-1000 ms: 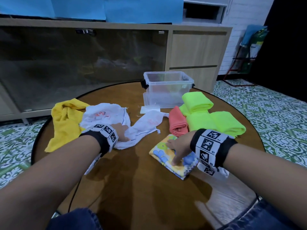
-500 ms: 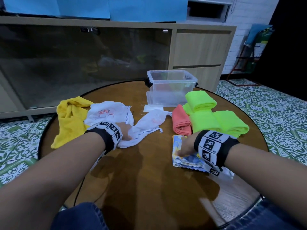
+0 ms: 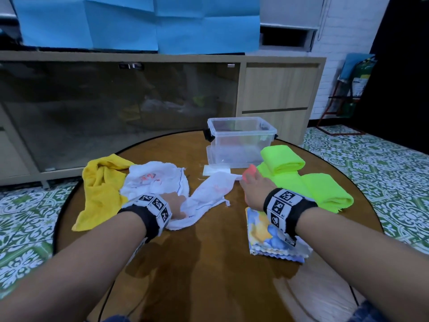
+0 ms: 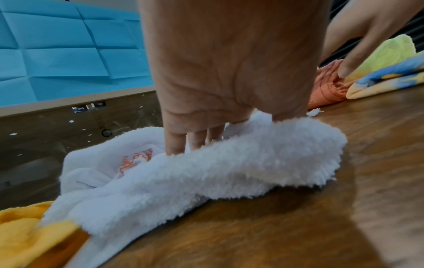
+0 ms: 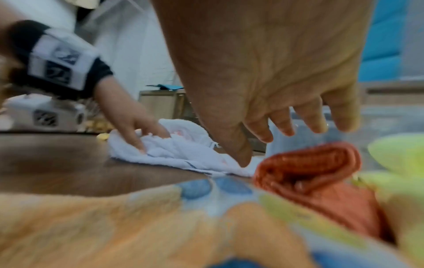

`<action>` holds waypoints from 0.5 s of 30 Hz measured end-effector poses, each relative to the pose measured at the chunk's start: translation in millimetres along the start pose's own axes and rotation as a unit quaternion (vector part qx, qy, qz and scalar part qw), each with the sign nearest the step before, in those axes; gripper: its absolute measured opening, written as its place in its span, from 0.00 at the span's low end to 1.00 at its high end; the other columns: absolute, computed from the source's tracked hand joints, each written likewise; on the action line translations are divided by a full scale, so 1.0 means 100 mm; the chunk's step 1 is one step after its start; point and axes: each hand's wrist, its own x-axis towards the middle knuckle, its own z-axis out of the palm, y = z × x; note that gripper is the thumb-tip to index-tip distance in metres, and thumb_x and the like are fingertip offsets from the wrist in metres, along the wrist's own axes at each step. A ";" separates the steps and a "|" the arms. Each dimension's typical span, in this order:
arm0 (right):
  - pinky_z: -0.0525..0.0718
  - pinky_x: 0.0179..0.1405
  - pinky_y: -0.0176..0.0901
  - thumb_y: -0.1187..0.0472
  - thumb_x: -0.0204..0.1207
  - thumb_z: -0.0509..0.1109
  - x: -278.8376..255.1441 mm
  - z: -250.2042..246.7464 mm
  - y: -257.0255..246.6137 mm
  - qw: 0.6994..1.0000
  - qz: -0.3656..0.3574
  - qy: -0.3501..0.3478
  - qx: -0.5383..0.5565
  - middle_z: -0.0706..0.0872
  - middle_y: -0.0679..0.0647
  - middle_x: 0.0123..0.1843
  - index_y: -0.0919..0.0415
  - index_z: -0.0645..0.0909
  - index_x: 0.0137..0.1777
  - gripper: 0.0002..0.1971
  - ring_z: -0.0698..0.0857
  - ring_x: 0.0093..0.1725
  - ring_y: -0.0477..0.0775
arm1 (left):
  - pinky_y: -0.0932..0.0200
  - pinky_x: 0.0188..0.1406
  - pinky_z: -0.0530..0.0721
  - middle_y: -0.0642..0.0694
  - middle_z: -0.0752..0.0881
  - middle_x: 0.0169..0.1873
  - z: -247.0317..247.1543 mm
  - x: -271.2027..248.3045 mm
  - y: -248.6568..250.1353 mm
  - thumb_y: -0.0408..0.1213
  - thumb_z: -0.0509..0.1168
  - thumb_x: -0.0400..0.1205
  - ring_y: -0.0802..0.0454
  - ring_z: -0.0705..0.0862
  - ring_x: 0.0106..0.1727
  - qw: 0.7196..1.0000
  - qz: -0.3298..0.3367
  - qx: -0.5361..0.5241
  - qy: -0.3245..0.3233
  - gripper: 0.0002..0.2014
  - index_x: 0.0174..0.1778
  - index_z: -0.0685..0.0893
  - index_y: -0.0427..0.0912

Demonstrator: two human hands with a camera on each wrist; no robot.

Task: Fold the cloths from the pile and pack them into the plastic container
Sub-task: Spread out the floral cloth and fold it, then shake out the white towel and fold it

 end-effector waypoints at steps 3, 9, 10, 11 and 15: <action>0.71 0.65 0.49 0.65 0.84 0.53 0.07 0.16 0.01 0.997 0.032 -0.055 0.035 0.65 0.61 0.78 0.65 0.59 0.79 0.23 0.68 0.75 0.63 | 0.52 0.65 0.76 0.41 0.78 0.65 0.06 0.03 -0.02 0.52 0.55 0.85 0.44 0.79 0.65 1.000 0.002 -0.010 0.008 0.25 0.73 0.69 0.40; 0.77 0.58 0.52 0.73 0.80 0.56 0.05 0.16 0.10 0.993 0.027 -0.073 0.088 0.70 0.63 0.72 0.67 0.62 0.76 0.24 0.77 0.67 0.65 | 0.52 0.65 0.75 0.40 0.74 0.69 0.15 0.07 -0.05 0.53 0.55 0.85 0.43 0.76 0.67 0.999 -0.002 -0.031 0.023 0.26 0.75 0.66 0.43; 0.77 0.58 0.52 0.73 0.80 0.57 0.06 0.15 0.09 0.992 0.029 -0.078 0.089 0.70 0.63 0.72 0.68 0.62 0.76 0.24 0.77 0.67 0.65 | 0.51 0.66 0.75 0.40 0.73 0.69 0.16 0.05 -0.05 0.53 0.55 0.85 0.42 0.76 0.68 0.999 0.000 -0.034 0.027 0.26 0.75 0.66 0.43; 0.77 0.59 0.52 0.73 0.79 0.58 0.07 0.16 0.09 0.992 0.027 -0.081 0.091 0.68 0.63 0.73 0.68 0.61 0.77 0.25 0.77 0.67 0.65 | 0.50 0.67 0.75 0.40 0.73 0.70 0.17 0.05 -0.06 0.53 0.55 0.85 0.42 0.75 0.68 0.999 0.004 -0.038 0.029 0.26 0.75 0.66 0.43; 0.76 0.64 0.54 0.74 0.77 0.62 0.14 0.20 0.12 0.994 0.023 -0.074 0.075 0.58 0.62 0.81 0.69 0.51 0.80 0.34 0.73 0.72 0.66 | 0.46 0.69 0.74 0.41 0.72 0.71 0.19 0.03 -0.11 0.54 0.55 0.84 0.42 0.74 0.69 0.998 0.015 -0.060 0.033 0.26 0.75 0.66 0.43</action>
